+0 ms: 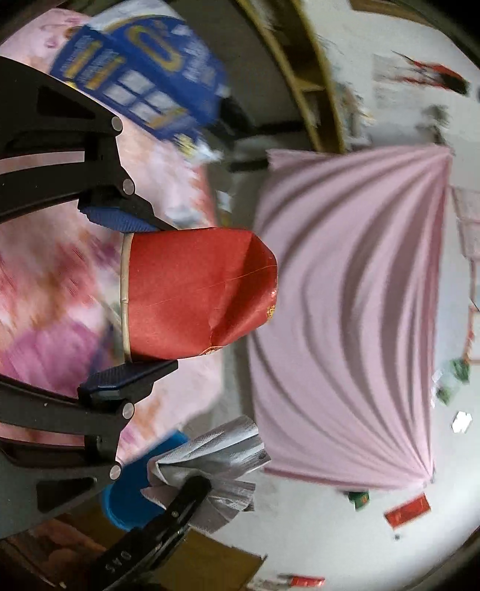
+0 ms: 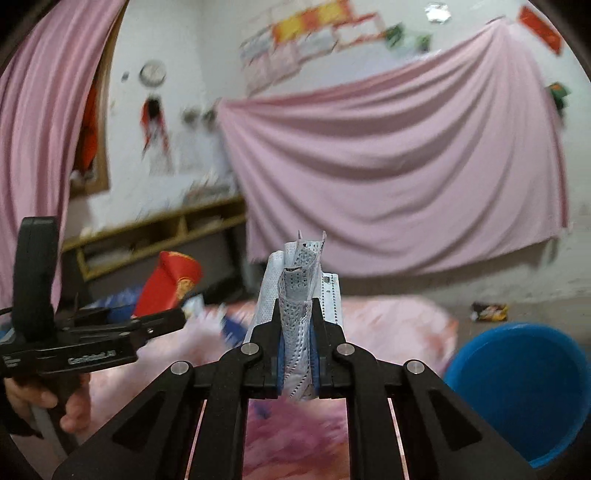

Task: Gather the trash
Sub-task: 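Carry the cup and mask over the blue bucket and open both tools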

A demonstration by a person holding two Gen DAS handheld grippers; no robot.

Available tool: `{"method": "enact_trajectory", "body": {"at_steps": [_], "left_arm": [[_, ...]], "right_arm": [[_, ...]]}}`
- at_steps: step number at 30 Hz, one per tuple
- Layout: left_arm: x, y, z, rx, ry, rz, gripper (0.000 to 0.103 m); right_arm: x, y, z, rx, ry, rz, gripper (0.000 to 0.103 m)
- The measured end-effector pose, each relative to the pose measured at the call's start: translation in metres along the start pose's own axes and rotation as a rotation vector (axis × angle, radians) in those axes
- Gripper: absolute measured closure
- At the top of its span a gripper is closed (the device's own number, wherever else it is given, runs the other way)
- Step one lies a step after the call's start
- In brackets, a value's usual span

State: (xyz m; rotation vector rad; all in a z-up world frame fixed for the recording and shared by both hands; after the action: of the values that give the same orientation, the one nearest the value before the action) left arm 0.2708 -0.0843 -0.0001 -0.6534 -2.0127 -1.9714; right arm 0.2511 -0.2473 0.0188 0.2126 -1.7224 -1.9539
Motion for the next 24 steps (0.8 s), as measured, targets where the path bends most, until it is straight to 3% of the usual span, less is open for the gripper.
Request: {"method": "enact_trajectory", "body": {"at_steps": [5, 10, 16, 24], "left_arm": [[0.003, 0.039, -0.061, -0.089, -0.091, -0.077, 0.047], [-0.006, 0.055, -0.121, -0.171, -0.209, -0.066, 0.047], [-0.036, 0.051, -0.176, -0.219, -0.309, 0.006, 0.047], [-0.072, 0.032, -0.228, -0.235, -0.378, 0.147, 0.046]], "right_arm": [[0.035, 0.029, -0.044, 0.007, -0.140, -0.149, 0.094], [0.058, 0.046, -0.092, -0.001, -0.280, -0.211, 0.093], [0.068, 0.040, -0.151, -0.058, -0.399, -0.151, 0.092], [0.075, 0.011, -0.200, -0.154, -0.478, -0.039, 0.092]]}}
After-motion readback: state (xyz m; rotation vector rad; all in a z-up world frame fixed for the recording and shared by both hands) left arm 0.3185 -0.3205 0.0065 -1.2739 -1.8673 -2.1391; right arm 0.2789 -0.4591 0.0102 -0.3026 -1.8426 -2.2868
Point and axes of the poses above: each gripper's, at about its wrist camera, not at the fingertips, and x roughly against the way its jaws point, z to its left, y to its top, the point moved 9 cm from there along -x, roughly the way its jaws point, and after that the axes turned 3 degrees about y, right-handed, at the moved point
